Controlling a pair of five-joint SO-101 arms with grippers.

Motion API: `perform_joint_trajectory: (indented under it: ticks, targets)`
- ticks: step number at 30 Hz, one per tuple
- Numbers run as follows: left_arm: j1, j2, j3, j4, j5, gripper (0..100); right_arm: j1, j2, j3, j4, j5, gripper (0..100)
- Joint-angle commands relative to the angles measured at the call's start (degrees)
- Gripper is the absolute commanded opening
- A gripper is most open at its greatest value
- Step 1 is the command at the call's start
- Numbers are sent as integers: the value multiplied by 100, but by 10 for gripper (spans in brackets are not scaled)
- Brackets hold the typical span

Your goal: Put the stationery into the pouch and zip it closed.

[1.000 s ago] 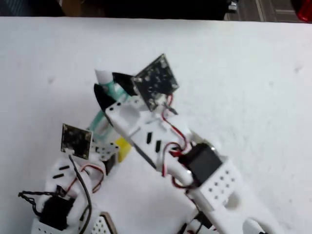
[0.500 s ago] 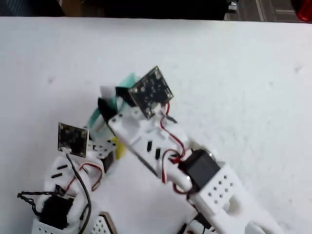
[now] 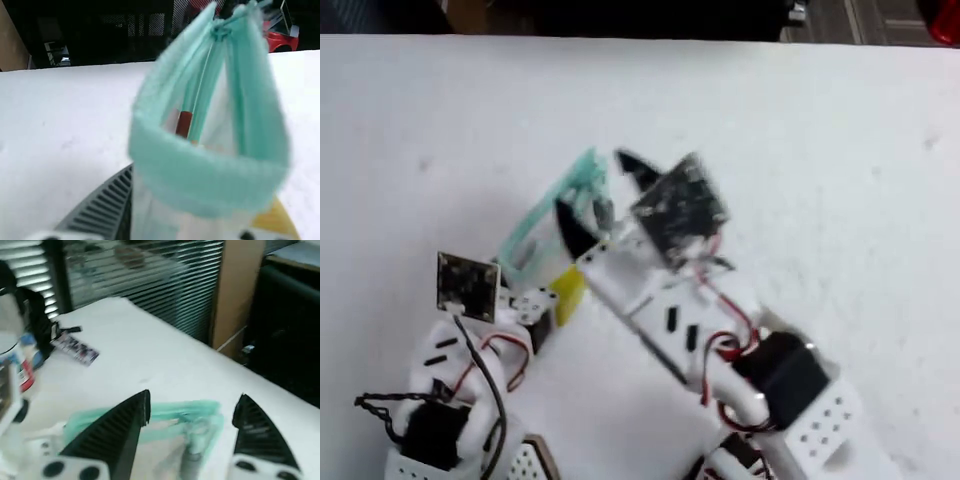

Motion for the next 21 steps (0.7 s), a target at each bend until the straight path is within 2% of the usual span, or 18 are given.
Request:
perform_joint_trajectory:
  ticks: [1,4,10,13,17,21]
  targets:
    - [-57,-22,-44,-176,70,276,462,-48,-484,136,70,245]
    - [-215,-22,-70,-176,70,242,804,75,-413,338,70,245]
    - [-848,-22,-70,-466,53,28,1402,1270,-53,1042,369,244]
    - [-971,-22,-70,-492,70,39,1429,2070,211,1218,1037,244]
    - [-1042,-22,-70,-492,70,42,1314,2958,563,778,1811,244]
    - [-1103,-22,-70,-501,70,42,1279,3837,642,532,1969,244]
